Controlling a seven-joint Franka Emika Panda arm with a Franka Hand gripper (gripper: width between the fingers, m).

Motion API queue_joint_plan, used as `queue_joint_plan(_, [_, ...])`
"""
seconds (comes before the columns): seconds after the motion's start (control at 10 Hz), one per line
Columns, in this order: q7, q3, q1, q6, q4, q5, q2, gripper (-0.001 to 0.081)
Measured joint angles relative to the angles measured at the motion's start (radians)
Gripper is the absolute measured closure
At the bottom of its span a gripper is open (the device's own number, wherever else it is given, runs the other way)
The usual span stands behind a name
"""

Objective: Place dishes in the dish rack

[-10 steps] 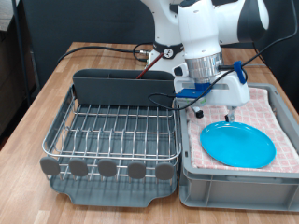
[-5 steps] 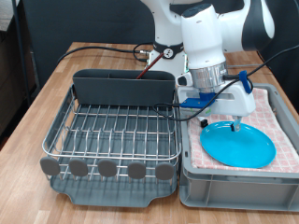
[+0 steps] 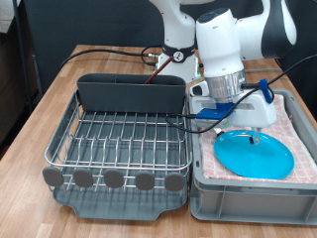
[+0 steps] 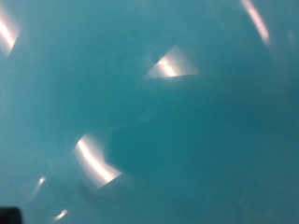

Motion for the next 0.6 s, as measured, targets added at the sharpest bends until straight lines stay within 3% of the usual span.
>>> queue_joint_plan(0.1, [0.001,0.000,0.001,0.000,0.001,-0.001,0.001,0.0092])
queue_joint_plan(0.2, [0.002,-0.002,0.002,0.000,0.001,-0.002,0.001,0.0286])
queue_joint_plan(0.3, [0.003,-0.003,0.003,0.000,0.001,-0.003,0.001,0.0286])
queue_joint_plan(0.4, [0.003,-0.003,0.004,0.000,0.001,-0.003,0.001,0.0448])
queue_joint_plan(0.5, [0.003,-0.003,0.004,0.000,0.001,-0.003,0.001,0.0448])
queue_joint_plan(0.6, [0.003,-0.003,0.004,0.000,0.001,-0.003,-0.002,0.0636])
